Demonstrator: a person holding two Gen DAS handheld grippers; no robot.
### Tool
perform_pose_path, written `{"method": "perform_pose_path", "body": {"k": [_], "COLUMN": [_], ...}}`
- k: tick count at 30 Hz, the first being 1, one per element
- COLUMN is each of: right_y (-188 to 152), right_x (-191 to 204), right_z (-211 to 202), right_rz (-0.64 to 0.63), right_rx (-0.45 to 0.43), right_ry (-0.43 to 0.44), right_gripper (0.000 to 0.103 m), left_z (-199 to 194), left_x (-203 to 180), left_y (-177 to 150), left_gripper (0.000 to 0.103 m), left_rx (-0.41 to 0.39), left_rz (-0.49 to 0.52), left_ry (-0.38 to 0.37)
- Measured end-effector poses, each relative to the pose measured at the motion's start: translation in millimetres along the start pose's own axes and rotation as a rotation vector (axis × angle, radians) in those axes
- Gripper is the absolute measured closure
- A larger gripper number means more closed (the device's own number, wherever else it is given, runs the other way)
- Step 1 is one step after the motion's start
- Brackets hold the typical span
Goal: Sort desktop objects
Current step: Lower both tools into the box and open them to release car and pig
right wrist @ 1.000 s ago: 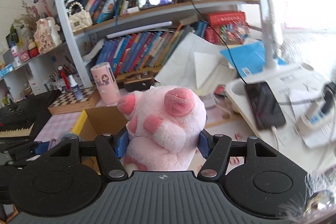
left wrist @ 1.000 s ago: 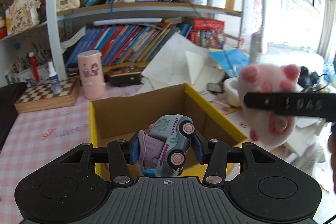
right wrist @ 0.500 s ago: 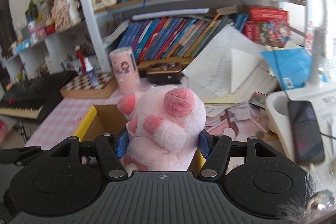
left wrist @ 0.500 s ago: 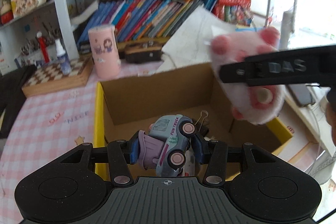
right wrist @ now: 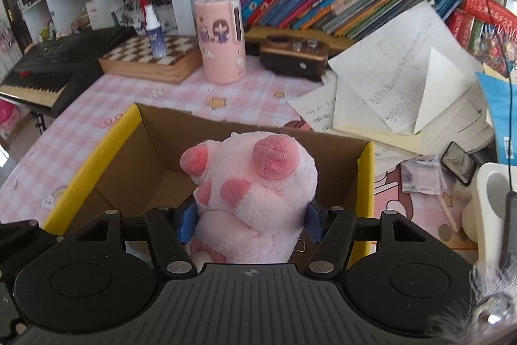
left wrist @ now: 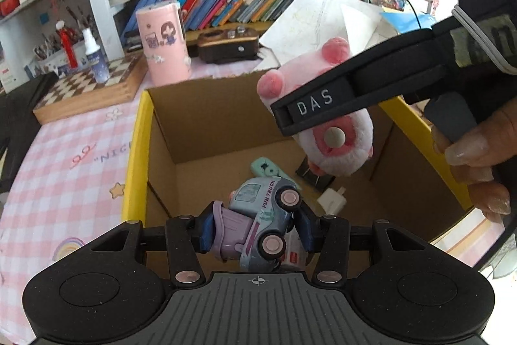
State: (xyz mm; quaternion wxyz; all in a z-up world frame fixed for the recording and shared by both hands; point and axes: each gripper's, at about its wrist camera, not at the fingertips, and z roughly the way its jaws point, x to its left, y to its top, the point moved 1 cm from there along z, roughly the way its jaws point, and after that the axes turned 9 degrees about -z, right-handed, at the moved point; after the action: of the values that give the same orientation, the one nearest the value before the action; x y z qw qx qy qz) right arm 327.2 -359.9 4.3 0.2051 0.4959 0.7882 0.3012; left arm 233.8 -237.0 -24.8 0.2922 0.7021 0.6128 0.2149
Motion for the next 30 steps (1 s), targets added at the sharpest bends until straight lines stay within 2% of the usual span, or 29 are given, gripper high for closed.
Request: {"method": "perform_pose_path", "body": {"k": [18,30], "right_y": [21,20], "right_x": [15,20], "right_z": [40,52], "right_rz": [-0.086,-0.087], "right_rx": [0.111,0.126], "right_ry": [0.049,0.056], "right_gripper": [0.041,0.038], "left_z": [13,18], "left_x": [-5,1], "left_y": [2,4], "left_gripper": [0.055,0.055], "left_rx": [0.037,0.044], "left_rz": [-0.005,-0.021], "left_ry": [0.027,0.051]}}
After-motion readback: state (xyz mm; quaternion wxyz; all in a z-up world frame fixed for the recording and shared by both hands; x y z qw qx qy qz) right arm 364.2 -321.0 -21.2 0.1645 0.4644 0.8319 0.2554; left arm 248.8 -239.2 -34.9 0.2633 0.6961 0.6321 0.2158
